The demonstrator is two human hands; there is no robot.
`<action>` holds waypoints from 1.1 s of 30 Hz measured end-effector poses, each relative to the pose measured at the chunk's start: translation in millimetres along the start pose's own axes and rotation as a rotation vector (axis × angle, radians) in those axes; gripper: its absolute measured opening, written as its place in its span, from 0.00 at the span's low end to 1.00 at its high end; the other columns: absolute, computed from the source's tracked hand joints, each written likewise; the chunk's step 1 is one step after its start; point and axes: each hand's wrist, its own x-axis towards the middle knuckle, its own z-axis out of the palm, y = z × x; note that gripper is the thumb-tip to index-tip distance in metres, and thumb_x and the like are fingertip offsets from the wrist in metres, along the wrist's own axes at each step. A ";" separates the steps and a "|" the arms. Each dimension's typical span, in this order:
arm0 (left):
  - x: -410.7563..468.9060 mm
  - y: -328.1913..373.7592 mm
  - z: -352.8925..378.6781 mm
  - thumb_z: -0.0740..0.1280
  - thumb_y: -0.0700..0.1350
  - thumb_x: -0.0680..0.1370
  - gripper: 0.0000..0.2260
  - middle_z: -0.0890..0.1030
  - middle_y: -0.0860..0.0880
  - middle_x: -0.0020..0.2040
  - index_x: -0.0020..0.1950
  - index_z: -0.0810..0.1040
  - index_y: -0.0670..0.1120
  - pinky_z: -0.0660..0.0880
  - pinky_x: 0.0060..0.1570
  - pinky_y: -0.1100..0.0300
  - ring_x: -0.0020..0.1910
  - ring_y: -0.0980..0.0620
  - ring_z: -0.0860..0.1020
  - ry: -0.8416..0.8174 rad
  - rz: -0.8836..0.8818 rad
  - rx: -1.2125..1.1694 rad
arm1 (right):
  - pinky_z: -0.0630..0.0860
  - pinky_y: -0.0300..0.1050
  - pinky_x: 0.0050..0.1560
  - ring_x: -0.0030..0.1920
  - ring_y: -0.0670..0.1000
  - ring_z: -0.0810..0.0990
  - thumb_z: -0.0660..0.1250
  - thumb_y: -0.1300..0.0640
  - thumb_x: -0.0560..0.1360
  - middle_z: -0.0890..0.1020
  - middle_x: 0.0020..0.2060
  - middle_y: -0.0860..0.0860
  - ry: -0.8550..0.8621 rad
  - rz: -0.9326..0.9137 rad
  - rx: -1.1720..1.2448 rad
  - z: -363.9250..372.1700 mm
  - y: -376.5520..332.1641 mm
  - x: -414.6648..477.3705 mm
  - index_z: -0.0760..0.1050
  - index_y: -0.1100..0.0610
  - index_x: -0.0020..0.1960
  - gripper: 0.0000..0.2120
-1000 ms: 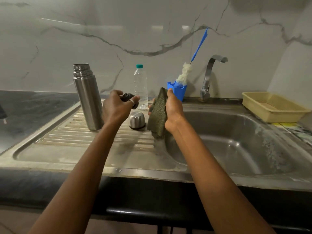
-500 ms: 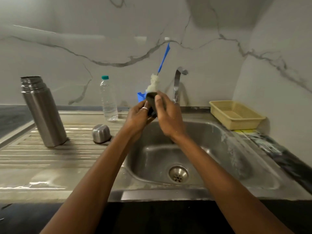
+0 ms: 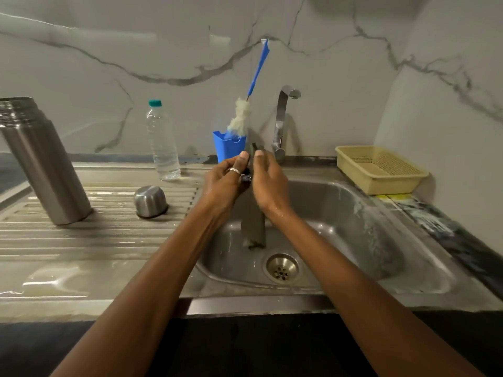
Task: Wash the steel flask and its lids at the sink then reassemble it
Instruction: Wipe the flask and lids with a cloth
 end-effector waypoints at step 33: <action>-8.9 3.5 -7.8 0.67 0.43 0.81 0.10 0.85 0.45 0.48 0.59 0.82 0.40 0.82 0.50 0.58 0.48 0.51 0.83 -0.081 -0.181 -0.170 | 0.79 0.52 0.56 0.50 0.47 0.82 0.52 0.44 0.86 0.83 0.49 0.48 -0.127 -0.146 -0.109 -22.7 14.6 5.4 0.77 0.52 0.57 0.18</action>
